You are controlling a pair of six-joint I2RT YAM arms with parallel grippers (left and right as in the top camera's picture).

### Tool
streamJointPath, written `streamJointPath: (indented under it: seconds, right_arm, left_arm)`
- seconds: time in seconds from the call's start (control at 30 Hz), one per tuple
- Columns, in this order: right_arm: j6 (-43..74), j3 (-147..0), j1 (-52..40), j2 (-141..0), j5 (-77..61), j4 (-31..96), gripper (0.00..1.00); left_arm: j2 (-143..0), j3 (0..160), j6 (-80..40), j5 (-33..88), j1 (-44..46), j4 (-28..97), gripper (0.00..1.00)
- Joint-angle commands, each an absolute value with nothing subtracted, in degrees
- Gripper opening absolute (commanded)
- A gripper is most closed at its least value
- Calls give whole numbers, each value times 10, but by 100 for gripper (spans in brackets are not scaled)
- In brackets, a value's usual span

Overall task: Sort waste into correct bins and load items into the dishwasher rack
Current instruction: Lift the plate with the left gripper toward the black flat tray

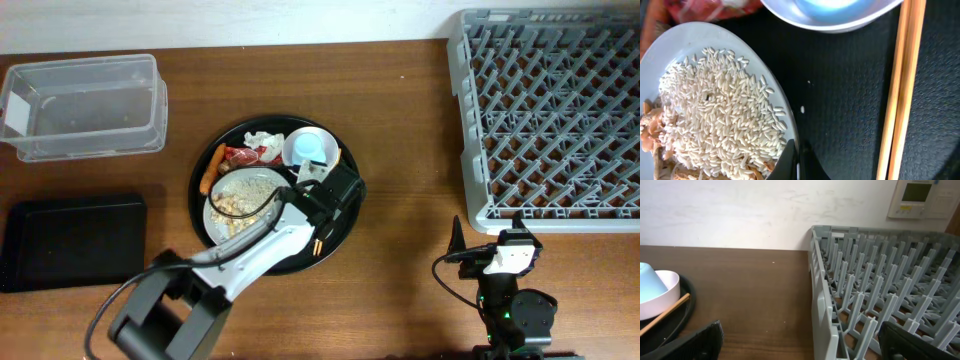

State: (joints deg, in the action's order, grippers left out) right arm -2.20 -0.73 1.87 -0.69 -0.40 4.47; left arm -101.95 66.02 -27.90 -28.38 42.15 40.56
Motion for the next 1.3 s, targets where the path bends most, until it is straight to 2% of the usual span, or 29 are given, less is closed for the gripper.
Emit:
streamJointPath:
  seconds: [0.0, 0.57, 1.17, 1.27]
  right_arm:
    - [-26, -3, 15, -2, 1, 47, 98]
    - [-26, -3, 15, -2, 1, 47, 98]
    - [-26, -3, 15, -2, 1, 47, 98]
    - [-26, -3, 15, -2, 1, 47, 99]
  left_arm:
    - [-985, 672, -272, -314, 422, 417, 1]
    - [-914, 672, -274, -333, 393, 492, 1]
    - [-872, 672, -270, -302, 222, 490, 1]
    - [-872, 672, -239, -274, 180, 471, 1]
